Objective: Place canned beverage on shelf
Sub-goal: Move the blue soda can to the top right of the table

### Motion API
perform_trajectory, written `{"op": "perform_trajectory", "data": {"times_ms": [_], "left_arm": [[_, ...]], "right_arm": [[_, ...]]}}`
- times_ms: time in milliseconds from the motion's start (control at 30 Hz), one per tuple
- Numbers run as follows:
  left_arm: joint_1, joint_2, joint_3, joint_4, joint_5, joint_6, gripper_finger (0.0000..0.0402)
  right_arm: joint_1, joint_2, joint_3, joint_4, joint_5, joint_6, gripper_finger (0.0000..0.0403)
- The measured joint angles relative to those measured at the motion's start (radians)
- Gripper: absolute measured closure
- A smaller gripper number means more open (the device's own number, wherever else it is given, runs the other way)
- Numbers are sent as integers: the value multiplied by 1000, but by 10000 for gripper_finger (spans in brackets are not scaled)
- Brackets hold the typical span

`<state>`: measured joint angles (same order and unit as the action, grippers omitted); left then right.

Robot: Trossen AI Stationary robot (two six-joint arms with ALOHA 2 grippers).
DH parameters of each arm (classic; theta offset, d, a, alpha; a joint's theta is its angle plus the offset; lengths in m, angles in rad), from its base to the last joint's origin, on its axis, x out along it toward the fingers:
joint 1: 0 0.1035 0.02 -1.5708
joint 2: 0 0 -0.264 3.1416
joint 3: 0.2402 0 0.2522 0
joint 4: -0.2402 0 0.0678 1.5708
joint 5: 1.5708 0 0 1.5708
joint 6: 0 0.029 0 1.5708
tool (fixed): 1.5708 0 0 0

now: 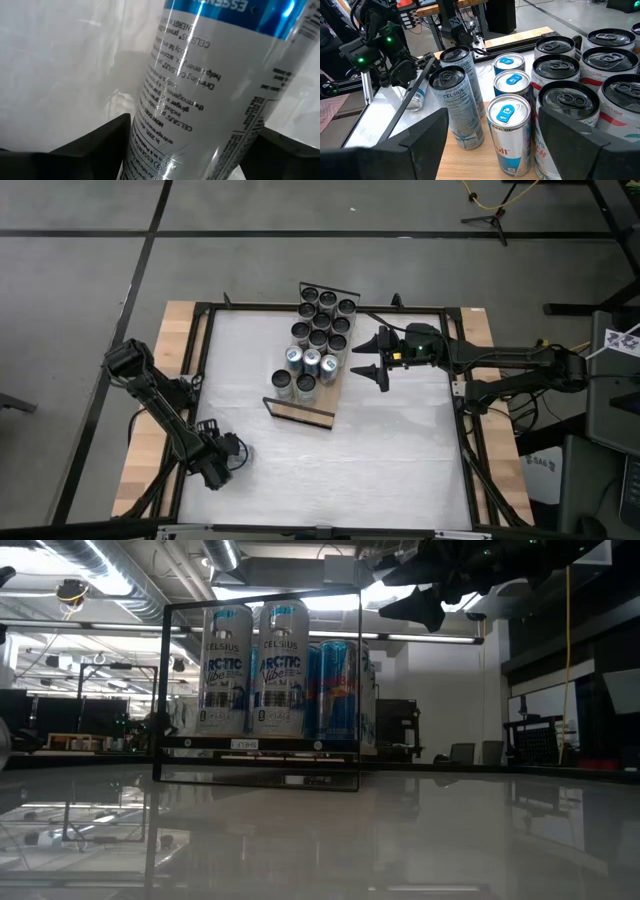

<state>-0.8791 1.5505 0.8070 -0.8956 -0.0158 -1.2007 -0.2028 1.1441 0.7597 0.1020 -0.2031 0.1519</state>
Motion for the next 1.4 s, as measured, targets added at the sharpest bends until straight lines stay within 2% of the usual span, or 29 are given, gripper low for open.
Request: {"op": "perform_trajectory", "data": {"times_ms": [333,500,667,900,1100,1300,1400], "left_arm": [[68,-1,11,-59,82,0,163],[122,-5,59,-155,69,48,166],[166,-5,166,-343,-10,149,163],[213,-6,334,-581,-191,326,160],[227,-6,377,-607,-351,573,159],[218,45,377,-655,-385,864,158],[209,90,377,-683,-453,970,158]], "right_arm": [[0,0,0,0,0,0,100],[0,0,0,0,0,0,100],[0,0,0,1,0,0,100],[0,0,0,1,0,0,100],[0,0,0,0,0,0,100],[0,0,0,0,0,0,100],[0,0,0,0,0,0,100]]}}
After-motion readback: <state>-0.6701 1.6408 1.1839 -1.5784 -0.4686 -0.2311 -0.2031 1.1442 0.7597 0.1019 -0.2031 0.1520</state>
